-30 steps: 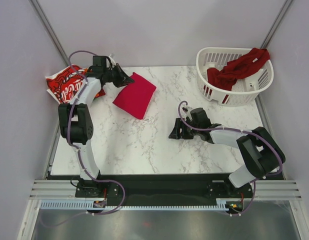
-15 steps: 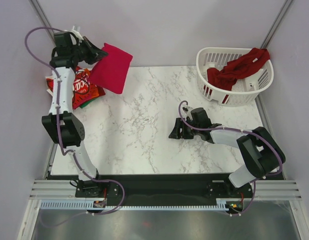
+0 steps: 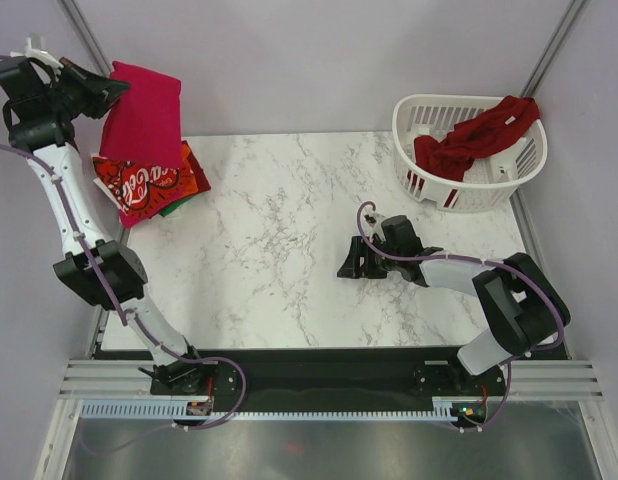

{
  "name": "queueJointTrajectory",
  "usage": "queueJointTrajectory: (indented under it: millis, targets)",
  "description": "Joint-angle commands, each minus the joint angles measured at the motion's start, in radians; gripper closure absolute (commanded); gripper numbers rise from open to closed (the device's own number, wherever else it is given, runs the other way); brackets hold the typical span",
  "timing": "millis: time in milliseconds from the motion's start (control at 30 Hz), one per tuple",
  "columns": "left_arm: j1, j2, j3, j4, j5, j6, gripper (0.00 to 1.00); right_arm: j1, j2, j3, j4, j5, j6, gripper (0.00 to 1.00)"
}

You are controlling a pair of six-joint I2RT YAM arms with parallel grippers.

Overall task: Fold and stack the t-shirts
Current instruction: Neatly place the folded tshirt to the corner

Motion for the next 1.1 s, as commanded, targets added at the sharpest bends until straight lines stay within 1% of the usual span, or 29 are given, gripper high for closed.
queueJointTrajectory:
  millis: [0,100,167,267,333,400,467,533,567,633,667,733,767,867,900,933,1000,1067]
  targets:
    - [0.032,0.023,-0.055,0.018,0.064,-0.067,0.98,-0.004,0.006,0.001,0.043,-0.017,-0.011,0.28]
    - [0.063,0.044,-0.155,0.018,0.032,-0.050,0.98,-0.004,0.008,0.003,0.041,-0.019,-0.013,0.28]
    - [0.101,0.097,-0.210,0.018,0.035,-0.050,0.98,-0.004,0.011,0.004,0.041,-0.019,-0.013,0.28]
    - [0.147,0.173,-0.236,0.017,0.042,-0.049,0.96,-0.006,0.010,0.004,0.040,-0.019,-0.013,0.28]
    - [0.161,0.199,-0.226,0.017,0.033,-0.040,0.86,-0.006,0.013,0.004,0.040,-0.019,-0.013,0.28]
    - [0.179,0.233,-0.183,0.014,0.016,-0.024,0.74,-0.006,0.013,0.006,0.038,-0.019,-0.013,0.27]
    - [0.199,0.245,-0.131,0.000,-0.023,-0.012,0.65,-0.006,0.013,0.006,0.037,-0.019,-0.013,0.28]
    - [0.212,0.254,-0.091,-0.009,-0.049,-0.004,0.64,-0.006,0.013,0.006,0.037,-0.020,-0.011,0.27]
    - [0.221,0.259,-0.047,-0.018,-0.066,0.005,0.62,-0.006,0.013,0.006,0.037,-0.020,-0.013,0.27]
    - [0.227,0.268,-0.001,-0.046,-0.129,0.023,0.57,-0.006,0.014,0.007,0.037,-0.020,-0.013,0.27]
    - [0.227,0.271,0.044,-0.061,-0.163,0.043,0.54,-0.006,0.016,0.007,0.037,-0.022,-0.013,0.27]
    - [0.227,0.271,0.084,-0.122,-0.285,0.069,0.45,-0.004,0.017,0.007,0.037,-0.022,-0.013,0.27]
    - [0.225,0.270,0.136,-0.162,-0.412,0.091,0.40,-0.006,0.017,0.007,0.035,-0.023,-0.014,0.27]
    - [0.225,0.254,0.222,-0.287,-0.603,0.108,0.40,-0.004,0.017,0.007,0.035,-0.027,-0.014,0.27]
    - [0.225,0.250,0.236,-0.310,-0.717,0.103,0.40,-0.007,0.019,0.007,0.035,-0.028,-0.014,0.27]
    - [0.228,0.247,0.251,-0.355,-0.770,0.097,0.40,-0.006,0.019,0.007,0.035,-0.028,-0.014,0.27]
    - [0.238,0.230,0.277,-0.380,-0.848,0.060,0.40,-0.006,0.020,0.007,0.035,-0.028,-0.014,0.27]
    - [0.245,0.214,0.300,-0.405,-0.890,0.025,0.39,-0.006,0.019,0.007,0.035,-0.031,-0.013,0.26]
